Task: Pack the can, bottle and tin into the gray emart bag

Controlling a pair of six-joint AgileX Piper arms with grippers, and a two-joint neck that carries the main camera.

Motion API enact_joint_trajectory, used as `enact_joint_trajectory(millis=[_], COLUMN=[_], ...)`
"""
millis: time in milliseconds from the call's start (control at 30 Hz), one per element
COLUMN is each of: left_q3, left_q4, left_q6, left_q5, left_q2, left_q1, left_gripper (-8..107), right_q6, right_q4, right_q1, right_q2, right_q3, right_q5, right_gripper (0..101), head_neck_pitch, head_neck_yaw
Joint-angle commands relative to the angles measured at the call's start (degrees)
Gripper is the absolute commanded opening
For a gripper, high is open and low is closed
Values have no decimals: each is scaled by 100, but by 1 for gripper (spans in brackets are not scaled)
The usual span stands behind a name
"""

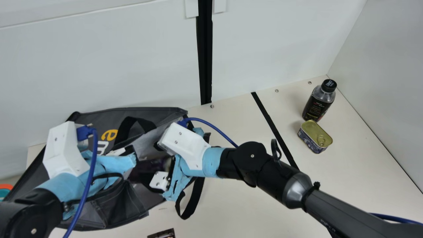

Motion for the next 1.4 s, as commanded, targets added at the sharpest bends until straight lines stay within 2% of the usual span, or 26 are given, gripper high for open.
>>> enact_joint_trajectory(millis=[0,67,667,1367], left_q3=[0,0,0,0], left_q4=[0,0,0,0], left_q6=[0,0,0,0], left_q5=[0,0,0,0], left_q2=[0,0,0,0], left_q1=[0,0,0,0], left_gripper=[10,10,10,10], right_q6=[18,36,476,1378], right_q4=[-26,-51,-497,-1572], right_q1=[-3,-7,-162,-557], right_q2=[-24,-61,-641,-1374], right_q3=[19,43,339,527], right_q5=[-33,-45,-75,-83], right_gripper=[87,91,91,91], head_neck_pitch=[-130,-130,-130,-130], head_neck_yaw=[-5,-5,-5,-5])
